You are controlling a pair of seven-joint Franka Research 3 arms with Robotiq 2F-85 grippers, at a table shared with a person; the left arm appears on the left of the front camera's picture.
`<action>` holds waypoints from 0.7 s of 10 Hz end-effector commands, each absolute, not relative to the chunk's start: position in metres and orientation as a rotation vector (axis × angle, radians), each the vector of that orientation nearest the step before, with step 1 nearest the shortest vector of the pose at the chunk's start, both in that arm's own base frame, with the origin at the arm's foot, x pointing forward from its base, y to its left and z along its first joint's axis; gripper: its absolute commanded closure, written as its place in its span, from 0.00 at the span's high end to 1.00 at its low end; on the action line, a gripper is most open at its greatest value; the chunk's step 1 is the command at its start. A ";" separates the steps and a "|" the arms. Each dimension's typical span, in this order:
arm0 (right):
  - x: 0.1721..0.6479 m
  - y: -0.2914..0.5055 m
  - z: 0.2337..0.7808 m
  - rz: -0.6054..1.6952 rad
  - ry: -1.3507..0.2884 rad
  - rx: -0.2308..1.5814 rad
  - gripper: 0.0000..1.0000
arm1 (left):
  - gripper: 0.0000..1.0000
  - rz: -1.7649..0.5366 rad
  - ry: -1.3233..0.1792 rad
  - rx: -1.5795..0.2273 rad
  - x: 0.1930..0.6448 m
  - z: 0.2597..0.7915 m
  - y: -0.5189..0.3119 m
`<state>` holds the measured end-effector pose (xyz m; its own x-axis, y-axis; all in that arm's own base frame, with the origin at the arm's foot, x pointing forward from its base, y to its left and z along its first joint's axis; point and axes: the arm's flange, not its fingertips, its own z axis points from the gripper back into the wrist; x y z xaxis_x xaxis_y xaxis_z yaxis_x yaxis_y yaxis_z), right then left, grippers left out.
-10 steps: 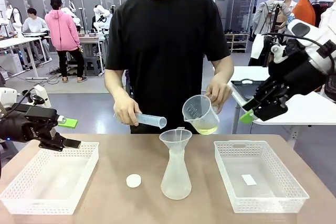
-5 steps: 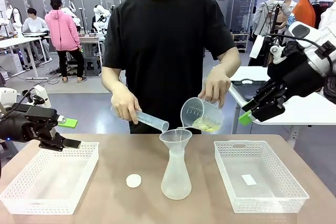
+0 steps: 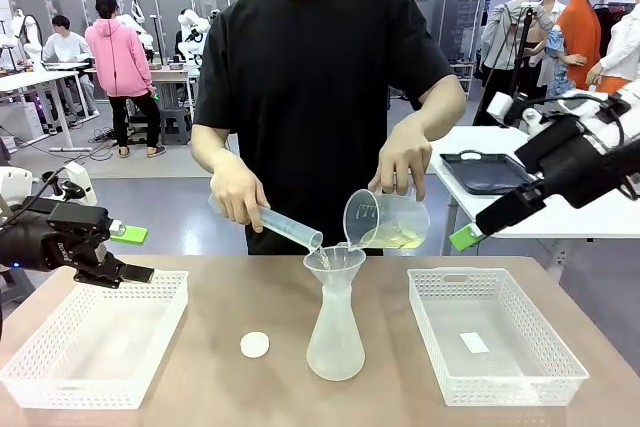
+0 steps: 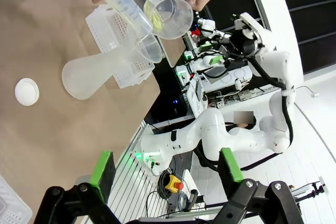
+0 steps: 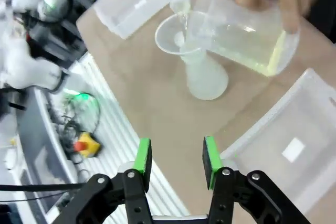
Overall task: Prepare the solutions needed for the experiment.
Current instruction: Once the solution is in the Big flask , pick up the Plastic Funnel and place it back into the right Organizing basket.
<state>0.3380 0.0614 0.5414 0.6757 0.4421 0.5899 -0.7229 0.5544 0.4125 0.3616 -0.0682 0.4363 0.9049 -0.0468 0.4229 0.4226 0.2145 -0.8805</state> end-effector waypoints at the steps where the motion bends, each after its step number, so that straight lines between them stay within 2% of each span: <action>1: 0.344 0.035 0.542 0.192 -0.367 0.997 0.51 | 1.00 -0.357 -0.343 -1.326 0.360 0.435 -0.068; 2: 0.342 0.019 0.537 0.068 -0.297 1.106 0.51 | 1.00 -0.357 -0.343 -1.326 0.360 0.435 -0.068; 4: 0.339 0.006 0.521 -0.087 -0.125 1.171 0.51 | 1.00 -0.357 -0.343 -1.326 0.360 0.435 -0.068; 7: 0.338 0.011 0.508 -0.173 -0.005 1.272 0.51 | 1.00 -0.357 -0.343 -1.326 0.360 0.435 -0.068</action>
